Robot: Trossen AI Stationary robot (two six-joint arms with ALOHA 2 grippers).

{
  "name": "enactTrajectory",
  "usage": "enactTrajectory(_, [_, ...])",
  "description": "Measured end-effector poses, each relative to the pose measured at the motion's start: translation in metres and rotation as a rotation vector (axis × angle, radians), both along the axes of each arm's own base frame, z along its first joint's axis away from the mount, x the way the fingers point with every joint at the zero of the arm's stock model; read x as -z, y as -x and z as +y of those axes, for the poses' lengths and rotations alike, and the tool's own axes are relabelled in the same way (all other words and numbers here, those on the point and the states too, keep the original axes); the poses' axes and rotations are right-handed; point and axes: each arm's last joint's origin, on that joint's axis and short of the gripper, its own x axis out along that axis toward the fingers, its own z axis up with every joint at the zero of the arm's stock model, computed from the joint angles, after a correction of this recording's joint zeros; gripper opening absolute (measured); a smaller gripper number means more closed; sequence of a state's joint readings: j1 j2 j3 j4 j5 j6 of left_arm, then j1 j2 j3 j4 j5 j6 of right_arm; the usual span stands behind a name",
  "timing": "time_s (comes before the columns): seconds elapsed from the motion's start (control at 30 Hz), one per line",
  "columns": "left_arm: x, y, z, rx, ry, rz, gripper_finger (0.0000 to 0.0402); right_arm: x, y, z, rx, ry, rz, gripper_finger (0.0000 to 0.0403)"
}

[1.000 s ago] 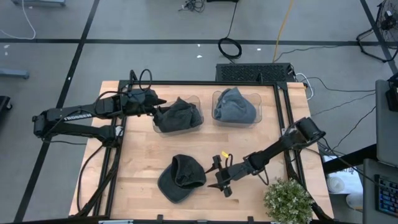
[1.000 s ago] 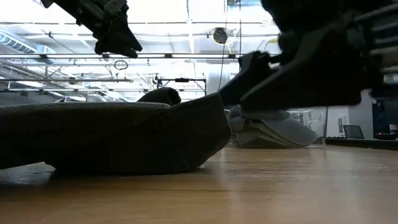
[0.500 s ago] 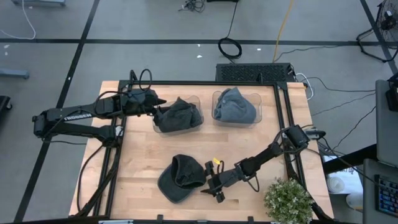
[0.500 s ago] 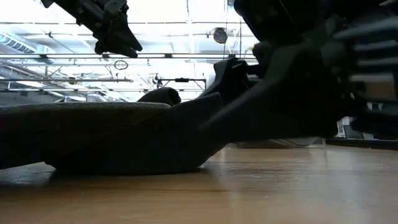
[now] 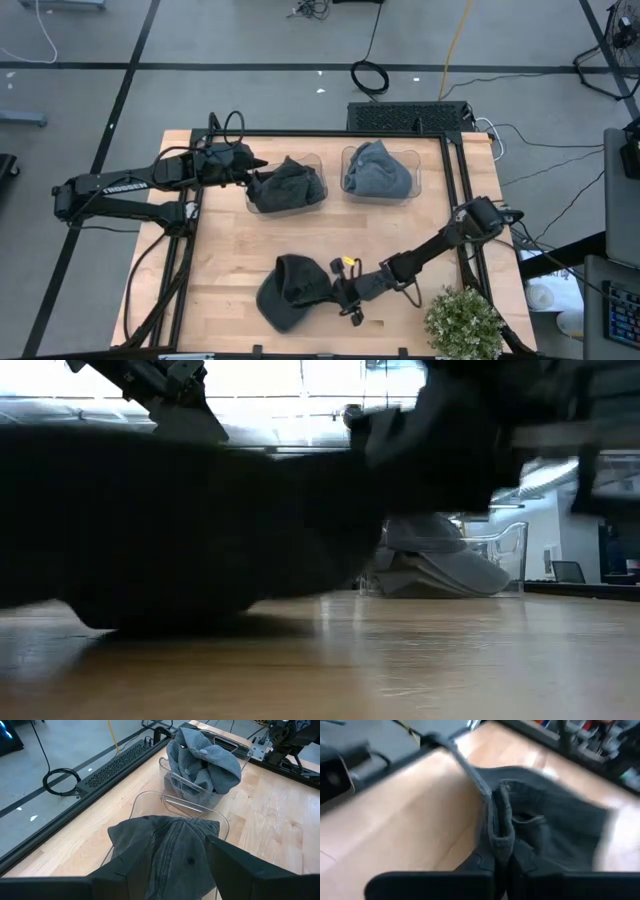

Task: Pick & Place hat
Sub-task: Put the black cap into the left transparent bin

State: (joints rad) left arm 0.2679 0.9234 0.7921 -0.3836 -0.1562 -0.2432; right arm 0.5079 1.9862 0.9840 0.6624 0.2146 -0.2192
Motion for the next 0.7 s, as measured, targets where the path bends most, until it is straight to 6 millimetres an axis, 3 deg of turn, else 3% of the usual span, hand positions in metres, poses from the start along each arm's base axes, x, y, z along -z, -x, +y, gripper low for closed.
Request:
enactTrajectory(0.2, [0.0,0.0,0.0,0.001,0.001,0.0,0.0196,-0.054,0.023,0.016,0.074,0.033,-0.106,0.0002])
enactTrajectory(0.43, [0.0,0.0,0.0,0.001,0.0,0.0,0.0196,-0.134,0.058,0.012,0.169,-0.394,-0.16,0.0001])
enactTrajectory(0.6, [0.0,0.0,0.0,0.001,0.0,0.0,0.0196,-0.138,0.089,0.014,0.387,-0.166,-0.146,0.0001])
enactTrajectory(0.7, [0.0,0.0,0.0,0.001,0.0,0.0,0.0196,-0.136,0.095,0.013,0.443,-0.042,-0.152,0.0])
